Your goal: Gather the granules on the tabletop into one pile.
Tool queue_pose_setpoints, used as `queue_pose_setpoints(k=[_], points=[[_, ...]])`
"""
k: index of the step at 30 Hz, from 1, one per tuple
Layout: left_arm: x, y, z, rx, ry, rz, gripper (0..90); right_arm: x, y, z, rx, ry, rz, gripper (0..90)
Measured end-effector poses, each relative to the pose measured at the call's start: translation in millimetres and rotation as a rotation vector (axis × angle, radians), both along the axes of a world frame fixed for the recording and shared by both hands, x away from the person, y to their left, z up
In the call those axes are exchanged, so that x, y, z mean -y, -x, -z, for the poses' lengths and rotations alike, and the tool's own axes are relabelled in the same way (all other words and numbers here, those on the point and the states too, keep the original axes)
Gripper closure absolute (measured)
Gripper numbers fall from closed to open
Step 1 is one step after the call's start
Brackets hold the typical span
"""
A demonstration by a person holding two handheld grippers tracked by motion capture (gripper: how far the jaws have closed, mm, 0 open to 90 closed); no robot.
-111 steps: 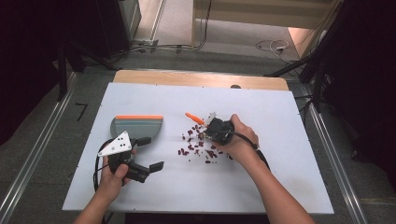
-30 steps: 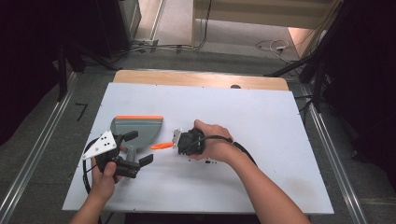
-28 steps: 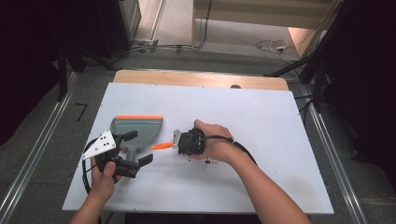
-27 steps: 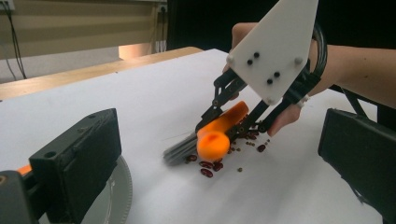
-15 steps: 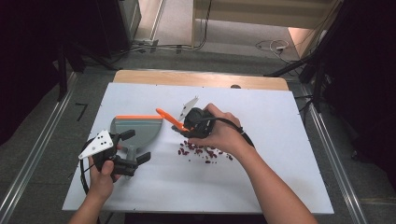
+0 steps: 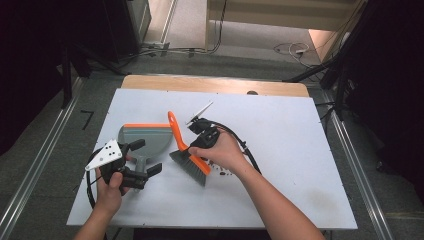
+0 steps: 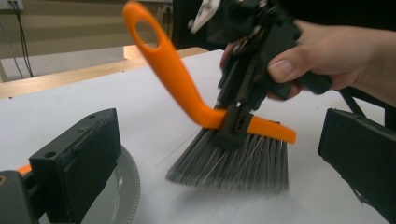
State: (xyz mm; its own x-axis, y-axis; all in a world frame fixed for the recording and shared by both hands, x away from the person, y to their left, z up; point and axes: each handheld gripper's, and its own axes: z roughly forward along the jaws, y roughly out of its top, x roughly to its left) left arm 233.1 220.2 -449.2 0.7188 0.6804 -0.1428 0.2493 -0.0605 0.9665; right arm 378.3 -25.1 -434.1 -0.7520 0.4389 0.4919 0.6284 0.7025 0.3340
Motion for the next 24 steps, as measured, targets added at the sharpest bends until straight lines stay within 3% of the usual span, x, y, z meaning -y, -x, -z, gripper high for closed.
queue_pose_setpoints(k=[1,5,6,9,12,24], points=[[-0.1,-0.1,0.1,0.0,-0.003,0.0,0.0,2.0,-9.7,12.8,-0.061,-0.003,0.062,67.9],[1.1,0.2,0.2,0.001,-0.003,0.004,0.0,8.3,-21.9,23.2,-0.034,0.034,0.123,68.6],[1.3,0.2,0.3,0.001,-0.002,0.004,0.0,10.4,-24.3,25.4,-0.021,0.065,0.134,68.2],[1.5,-0.1,0.6,-0.001,-0.005,0.004,0.0,20.2,-29.4,31.7,-0.031,0.086,0.175,67.5],[1.9,0.3,0.6,-0.001,-0.005,0.005,0.0,40.9,-34.3,35.1,-0.028,0.08,0.251,67.1],[4.8,-0.1,1.6,-0.005,-0.013,0.011,0.0,86.0,-35.1,35.8,-0.009,0.079,0.374,66.6]])
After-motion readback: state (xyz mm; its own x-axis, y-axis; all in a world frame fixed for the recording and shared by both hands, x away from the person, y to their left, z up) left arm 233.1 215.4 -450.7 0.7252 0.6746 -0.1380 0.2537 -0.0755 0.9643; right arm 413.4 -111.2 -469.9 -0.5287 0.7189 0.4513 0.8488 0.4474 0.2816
